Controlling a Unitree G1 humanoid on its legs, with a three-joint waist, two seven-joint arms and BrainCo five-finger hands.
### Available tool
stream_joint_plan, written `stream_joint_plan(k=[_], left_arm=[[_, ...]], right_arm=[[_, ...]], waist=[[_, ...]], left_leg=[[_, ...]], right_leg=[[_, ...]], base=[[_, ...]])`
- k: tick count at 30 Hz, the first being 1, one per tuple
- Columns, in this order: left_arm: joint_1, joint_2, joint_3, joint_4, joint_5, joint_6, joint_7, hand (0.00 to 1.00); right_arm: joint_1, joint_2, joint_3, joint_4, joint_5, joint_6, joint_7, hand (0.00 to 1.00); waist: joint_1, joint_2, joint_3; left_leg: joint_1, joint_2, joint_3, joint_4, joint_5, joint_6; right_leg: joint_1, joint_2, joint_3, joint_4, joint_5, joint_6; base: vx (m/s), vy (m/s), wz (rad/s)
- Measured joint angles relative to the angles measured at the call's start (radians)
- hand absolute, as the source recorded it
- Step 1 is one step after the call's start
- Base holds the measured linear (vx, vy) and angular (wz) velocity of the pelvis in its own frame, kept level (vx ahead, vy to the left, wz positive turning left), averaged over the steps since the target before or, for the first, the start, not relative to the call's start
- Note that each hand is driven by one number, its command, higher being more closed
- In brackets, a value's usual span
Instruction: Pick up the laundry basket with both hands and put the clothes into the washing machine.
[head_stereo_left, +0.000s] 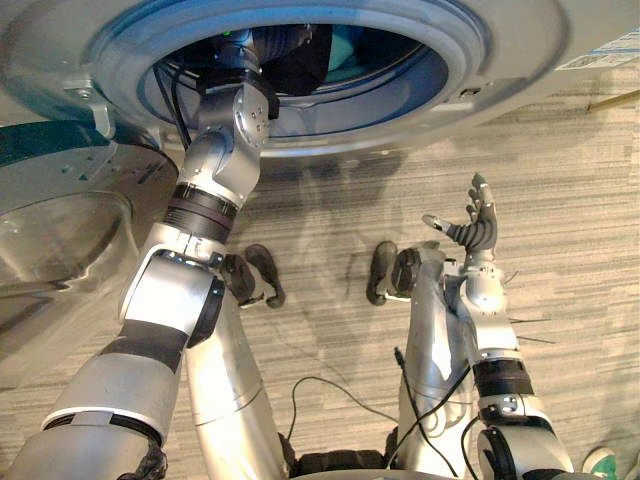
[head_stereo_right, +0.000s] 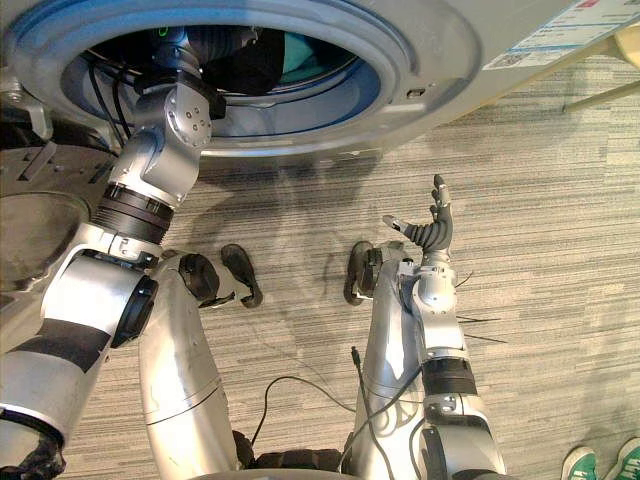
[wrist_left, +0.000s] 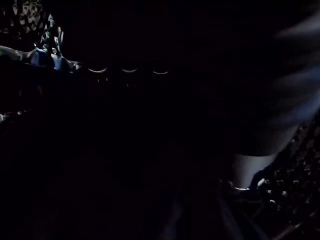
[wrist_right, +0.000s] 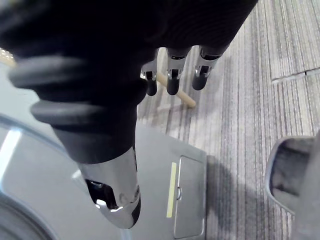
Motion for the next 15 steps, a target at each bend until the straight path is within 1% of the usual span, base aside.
stream_joint_plan(k=[1,2,4,5,7,9,11,12,14,15], left_arm=[[0.009,-0.001,0.0,-0.014,0.0,0.003,0.0,0.0],[0.031,-0.001,0.002,-0.041,-0.002,0.008,0.006,0.0],[0.061,-0.001,0.023,-0.079,-0.01,0.016,0.026,0.0],[0.09,-0.002,0.054,-0.126,-0.032,0.027,0.054,0.0],[0.113,-0.002,0.081,-0.17,-0.048,0.031,0.077,0.0],[0.17,-0.016,0.127,-0.248,-0.09,0.032,0.115,0.0],[0.257,-0.055,0.168,-0.31,-0.143,0.027,0.133,0.0],[0.327,-0.095,0.189,-0.328,-0.191,0.012,0.133,0.0],[0.476,-0.171,0.197,-0.334,-0.248,0.001,0.134,0.0],[0.521,-0.187,0.195,-0.334,-0.261,-0.007,0.132,0.0]], right_arm=[[0.004,0.0,0.0,0.0,0.0,0.0,0.001,0.0],[0.013,0.001,0.0,0.0,0.0,0.0,0.001,0.0],[0.022,0.008,0.001,0.0,0.0,0.0,0.001,0.0],[0.029,0.017,0.001,-0.001,-0.001,0.0,0.001,0.0],[0.032,0.021,0.001,-0.001,-0.001,0.0,0.0,0.0],[0.048,0.035,-0.001,-0.004,-0.002,0.001,-0.003,0.0],[0.073,0.05,-0.001,-0.004,-0.002,0.009,-0.004,0.0],[0.094,0.059,-0.001,-0.005,-0.004,0.024,-0.004,0.0],[0.136,0.07,-0.003,-0.004,-0.009,0.043,-0.006,0.0],[0.149,0.075,-0.004,-0.004,-0.016,0.043,-0.007,0.0]], waist=[[0.0,0.0,0.0],[0.002,0.0,0.0],[0.009,0.0,0.0],[0.011,-0.001,-0.001],[0.013,-0.001,-0.002],[0.013,-0.002,-0.003],[0.015,-0.002,-0.005],[0.018,-0.003,-0.006],[0.025,-0.004,-0.009],[0.027,-0.005,-0.013]], left_leg=[[0.008,-0.005,0.0,-0.012,0.007,0.001],[0.026,-0.008,0.003,-0.038,0.018,0.0],[0.053,-0.008,0.003,-0.073,0.03,-0.01],[0.076,-0.01,0.0,-0.109,0.043,-0.018],[0.092,-0.012,-0.003,-0.133,0.051,-0.025],[0.127,-0.017,-0.006,-0.176,0.063,-0.036],[0.172,-0.023,-0.009,-0.214,0.07,-0.047],[0.211,-0.025,-0.01,-0.242,0.075,-0.054],[0.304,-0.028,-0.009,-0.302,0.084,-0.065],[0.331,-0.03,-0.01,-0.321,0.087,-0.069]], right_leg=[[0.008,-0.002,-0.002,-0.009,0.001,-0.002],[0.025,-0.004,-0.008,-0.029,0.007,-0.013],[0.053,-0.004,-0.023,-0.059,0.012,-0.021],[0.08,-0.004,-0.038,-0.088,0.014,-0.024],[0.098,-0.003,-0.049,-0.109,0.016,-0.028],[0.136,-0.003,-0.064,-0.143,0.019,-0.033],[0.182,-0.003,-0.077,-0.174,0.019,-0.033],[0.224,-0.002,-0.087,-0.199,0.019,-0.033],[0.322,-0.001,-0.107,-0.255,0.019,-0.033],[0.35,-0.001,-0.112,-0.271,0.019,-0.033]], base=[[0.05,-0.065,0.16],[0.04,-0.05,0.1],[0.07,-0.068,0.05],[0.07,-0.075,0.06],[0.04,-0.06,0.06],[0.05,-0.076,0.09],[0.05,-0.069,0.1],[0.06,-0.072,0.08],[0.07,-0.078,0.12],[0.07,-0.069,0.18]])
